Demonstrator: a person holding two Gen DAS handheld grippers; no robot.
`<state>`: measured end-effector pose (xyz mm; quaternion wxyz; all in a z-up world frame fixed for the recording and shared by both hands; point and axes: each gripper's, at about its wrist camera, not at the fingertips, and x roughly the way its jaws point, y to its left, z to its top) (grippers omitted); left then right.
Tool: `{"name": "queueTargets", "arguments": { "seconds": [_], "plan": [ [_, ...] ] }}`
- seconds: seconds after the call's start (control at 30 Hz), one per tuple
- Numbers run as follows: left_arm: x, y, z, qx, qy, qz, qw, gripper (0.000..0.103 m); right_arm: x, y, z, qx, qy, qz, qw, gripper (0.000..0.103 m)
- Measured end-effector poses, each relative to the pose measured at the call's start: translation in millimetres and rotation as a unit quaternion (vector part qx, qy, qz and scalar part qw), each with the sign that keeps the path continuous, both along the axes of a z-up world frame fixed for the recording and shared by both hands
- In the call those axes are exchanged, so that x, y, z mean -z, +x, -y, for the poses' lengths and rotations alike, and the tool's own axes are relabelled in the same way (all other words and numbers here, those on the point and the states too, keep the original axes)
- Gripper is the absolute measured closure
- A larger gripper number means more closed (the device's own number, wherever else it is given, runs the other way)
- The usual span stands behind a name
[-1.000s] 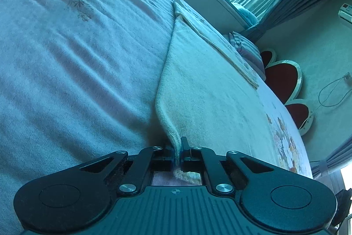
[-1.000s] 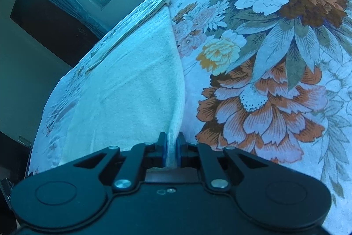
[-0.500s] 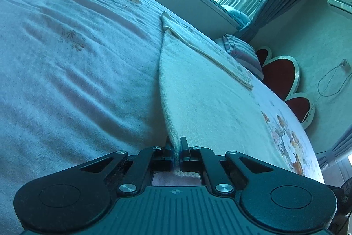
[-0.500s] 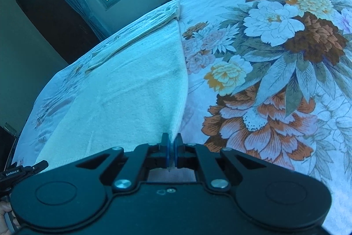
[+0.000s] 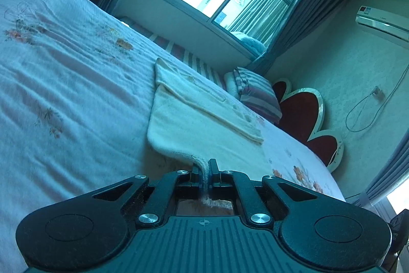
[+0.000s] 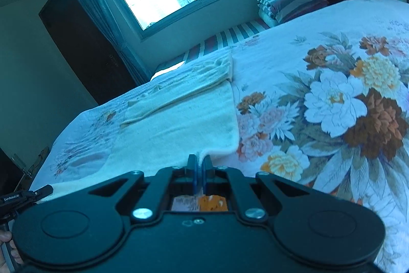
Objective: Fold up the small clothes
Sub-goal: 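Lift the hem with both grippers and carry it toward the collar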
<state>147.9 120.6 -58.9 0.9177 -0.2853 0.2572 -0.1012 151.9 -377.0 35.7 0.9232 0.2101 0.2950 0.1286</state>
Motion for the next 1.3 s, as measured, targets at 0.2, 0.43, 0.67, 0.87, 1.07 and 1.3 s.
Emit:
{"name": "queueTargets", "arguments": {
  "seconds": [0.2, 0.43, 0.67, 0.87, 1.07, 1.3],
  "plan": [
    [-18, 47, -7, -0.008, -0.021, 0.017, 0.9996, 0.099, -27, 46, -7, -0.012, -0.013, 0.031, 0.999, 0.098],
    [-33, 123, -7, -0.015, -0.03, 0.022, 0.9992, 0.099, -46, 123, -8, -0.026, -0.019, 0.05, 0.998, 0.098],
    [-34, 212, -4, -0.014, -0.016, 0.02, 0.9996, 0.099, -43, 207, -7, -0.031, -0.017, 0.048, 0.998, 0.098],
    [-12, 280, -2, -0.019, -0.011, -0.004, 0.9998, 0.099, -24, 272, -10, -0.037, -0.009, 0.027, 0.999, 0.098],
    [13, 334, -2, -0.022, -0.006, -0.031, 0.9993, 0.099, 7, 332, -13, -0.042, -0.003, 0.0, 0.999, 0.098],
    [41, 387, -2, -0.018, 0.007, -0.062, 0.9979, 0.099, 40, 381, -12, -0.035, 0.016, -0.033, 0.999, 0.098]
  ]
}}
